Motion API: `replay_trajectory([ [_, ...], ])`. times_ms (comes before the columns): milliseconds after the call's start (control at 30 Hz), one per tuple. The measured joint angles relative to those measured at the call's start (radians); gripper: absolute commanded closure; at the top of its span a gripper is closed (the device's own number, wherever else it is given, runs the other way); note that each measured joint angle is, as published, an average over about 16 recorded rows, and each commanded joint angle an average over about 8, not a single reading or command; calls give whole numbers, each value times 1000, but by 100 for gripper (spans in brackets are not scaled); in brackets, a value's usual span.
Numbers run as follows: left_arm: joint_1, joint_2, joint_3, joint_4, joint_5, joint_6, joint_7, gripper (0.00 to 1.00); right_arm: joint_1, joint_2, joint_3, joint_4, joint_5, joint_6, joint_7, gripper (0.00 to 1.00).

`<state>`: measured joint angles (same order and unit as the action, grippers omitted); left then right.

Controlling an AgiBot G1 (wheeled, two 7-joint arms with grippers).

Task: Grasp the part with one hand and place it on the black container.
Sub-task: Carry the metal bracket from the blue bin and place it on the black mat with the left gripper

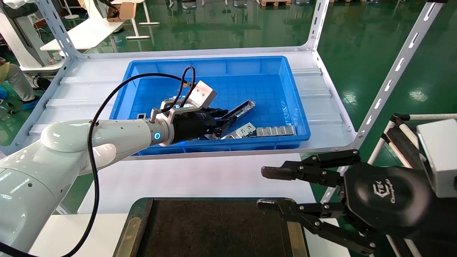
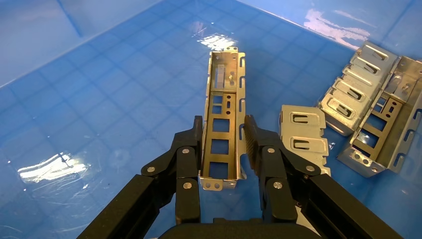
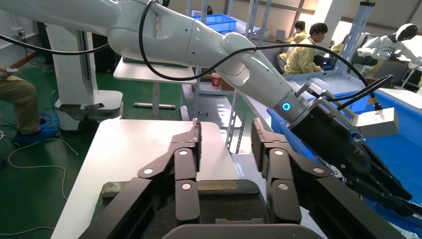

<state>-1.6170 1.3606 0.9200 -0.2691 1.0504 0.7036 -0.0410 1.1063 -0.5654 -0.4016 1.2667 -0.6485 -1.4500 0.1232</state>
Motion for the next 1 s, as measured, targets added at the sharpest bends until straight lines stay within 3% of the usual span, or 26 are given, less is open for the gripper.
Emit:
replay_trajectory([
  [667, -21, -6, 14, 8, -115, 25, 46, 100, 0, 0, 0, 0, 0, 0, 0, 100],
  [1000, -53, -26, -13, 38, -189, 147, 99, 100, 0, 0, 0, 0, 0, 0, 0, 100],
])
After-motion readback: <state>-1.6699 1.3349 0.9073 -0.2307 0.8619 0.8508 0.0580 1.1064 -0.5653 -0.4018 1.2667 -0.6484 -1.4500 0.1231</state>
